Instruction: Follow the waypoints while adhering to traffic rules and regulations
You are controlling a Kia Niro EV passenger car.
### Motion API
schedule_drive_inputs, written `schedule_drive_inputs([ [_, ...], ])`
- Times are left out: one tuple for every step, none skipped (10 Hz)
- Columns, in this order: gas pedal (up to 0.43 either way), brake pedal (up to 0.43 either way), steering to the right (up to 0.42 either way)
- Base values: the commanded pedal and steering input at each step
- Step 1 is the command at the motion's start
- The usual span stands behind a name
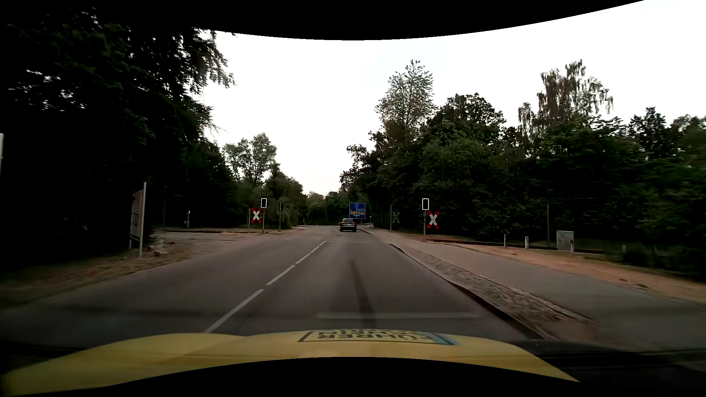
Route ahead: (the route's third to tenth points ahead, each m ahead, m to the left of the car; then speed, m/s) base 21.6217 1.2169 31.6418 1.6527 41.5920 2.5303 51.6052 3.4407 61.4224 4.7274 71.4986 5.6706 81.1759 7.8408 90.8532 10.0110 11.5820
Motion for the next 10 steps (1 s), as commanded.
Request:
schedule_drive_inputs([
  [0.059, 0.0, -0.002],
  [0.059, 0.0, -0.002],
  [0.047, 0.0, -0.002],
  [0.039, 0.0, -0.001],
  [0.039, 0.0, 0.0],
  [0.039, 0.0, 0.0],
  [0.039, 0.0, 0.0],
  [0.039, 0.0, 0.0],
  [0.039, 0.0, 0.0],
  [0.039, 0.0, 0.0],
])
